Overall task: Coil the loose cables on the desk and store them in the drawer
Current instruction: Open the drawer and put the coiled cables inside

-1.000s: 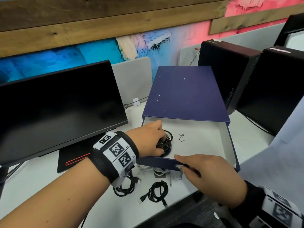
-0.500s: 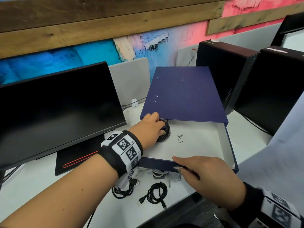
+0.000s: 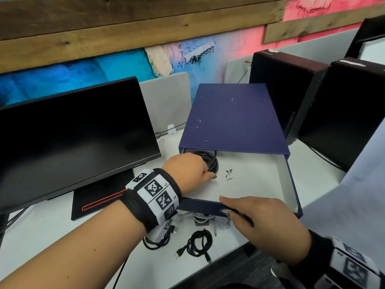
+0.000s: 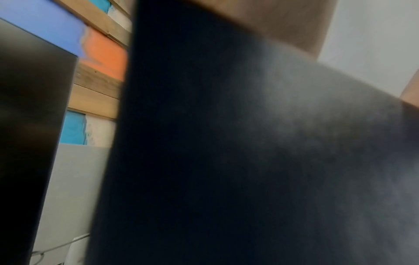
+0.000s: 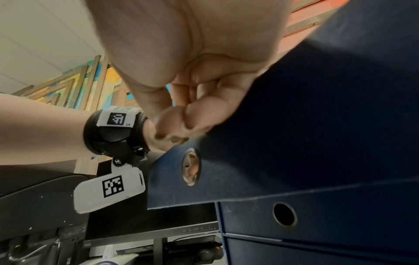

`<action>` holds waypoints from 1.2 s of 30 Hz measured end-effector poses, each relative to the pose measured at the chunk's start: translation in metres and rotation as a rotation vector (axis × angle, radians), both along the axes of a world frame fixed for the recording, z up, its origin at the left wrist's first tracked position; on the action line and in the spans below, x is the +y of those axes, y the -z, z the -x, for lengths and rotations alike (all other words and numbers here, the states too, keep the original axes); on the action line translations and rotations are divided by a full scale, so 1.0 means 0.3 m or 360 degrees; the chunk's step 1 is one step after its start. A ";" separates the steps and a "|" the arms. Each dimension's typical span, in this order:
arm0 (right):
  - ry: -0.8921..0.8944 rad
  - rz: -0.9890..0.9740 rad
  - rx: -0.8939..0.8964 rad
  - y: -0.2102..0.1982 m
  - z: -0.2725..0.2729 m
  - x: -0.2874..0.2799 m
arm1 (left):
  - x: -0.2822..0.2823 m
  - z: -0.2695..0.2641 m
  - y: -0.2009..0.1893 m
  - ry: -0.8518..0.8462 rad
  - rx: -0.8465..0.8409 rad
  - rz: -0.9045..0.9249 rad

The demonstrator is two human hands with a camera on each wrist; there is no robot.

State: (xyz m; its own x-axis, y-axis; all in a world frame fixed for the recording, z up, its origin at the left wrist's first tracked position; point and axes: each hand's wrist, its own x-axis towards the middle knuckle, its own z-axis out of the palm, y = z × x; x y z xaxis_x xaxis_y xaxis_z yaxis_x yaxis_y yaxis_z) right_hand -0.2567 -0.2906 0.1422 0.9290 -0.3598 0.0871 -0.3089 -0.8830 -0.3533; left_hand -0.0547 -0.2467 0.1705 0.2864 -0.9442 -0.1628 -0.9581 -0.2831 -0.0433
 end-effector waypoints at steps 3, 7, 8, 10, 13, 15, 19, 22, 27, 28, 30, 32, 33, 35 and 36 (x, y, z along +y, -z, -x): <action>-0.0031 -0.0046 -0.0018 0.000 -0.006 0.000 | -0.010 -0.007 0.001 -0.0007 -0.0017 -0.0054; -0.0036 -0.0061 -0.0003 0.000 -0.003 -0.001 | -0.025 -0.046 0.030 -0.0022 0.0062 -0.0075; -0.0024 -0.0064 -0.0020 0.005 -0.004 -0.002 | -0.028 -0.051 0.037 -0.0021 0.0091 -0.0050; -0.0033 -0.0042 -0.0070 0.013 -0.001 -0.001 | -0.034 -0.056 0.048 -0.0013 0.0081 -0.0030; -0.0044 -0.0008 -0.0074 0.018 -0.003 -0.009 | -0.043 -0.062 0.067 0.0044 -0.0049 -0.0138; -0.0018 0.0016 -0.0049 0.013 -0.003 -0.004 | -0.043 -0.068 0.066 0.0049 -0.0042 -0.0195; -0.0001 -0.0031 -0.0145 0.011 0.000 -0.001 | -0.005 -0.073 0.024 0.0048 0.0196 -0.0050; 0.0006 0.0051 -0.0182 0.005 -0.004 -0.005 | 0.070 -0.089 -0.029 0.0053 0.0316 0.0348; 0.0027 0.0092 -0.0274 0.023 -0.024 -0.028 | 0.239 -0.164 -0.062 -0.0313 0.0486 0.0815; 0.0040 0.0129 -0.0315 0.030 -0.031 -0.037 | 0.272 -0.185 -0.051 -0.0415 0.0492 0.0863; 0.0086 0.0140 -0.0375 0.036 -0.046 -0.056 | 0.330 -0.228 0.008 -0.0616 0.0504 0.0858; 0.0149 0.0044 -0.0377 0.038 -0.072 -0.076 | 0.376 -0.258 0.107 -0.0762 0.0588 0.0737; 0.0186 -0.0014 -0.0349 0.039 -0.084 -0.087 | 0.395 -0.268 0.166 -0.0796 0.0634 0.0650; 0.0255 -0.0066 -0.0303 0.045 -0.103 -0.099 | 0.427 -0.272 0.287 -0.0817 0.0638 0.0433; 0.0283 -0.0090 -0.0299 0.049 -0.110 -0.098 | 0.442 -0.269 0.344 -0.0825 0.0629 0.0336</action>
State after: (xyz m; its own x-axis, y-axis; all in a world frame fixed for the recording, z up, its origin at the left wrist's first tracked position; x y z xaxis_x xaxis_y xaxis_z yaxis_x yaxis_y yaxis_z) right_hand -0.2238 -0.3201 0.1274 0.8201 -0.5252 0.2271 -0.3820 -0.7980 -0.4661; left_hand 0.0258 -0.1140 0.0673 0.6672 -0.7240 -0.1754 -0.6289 -0.6736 0.3882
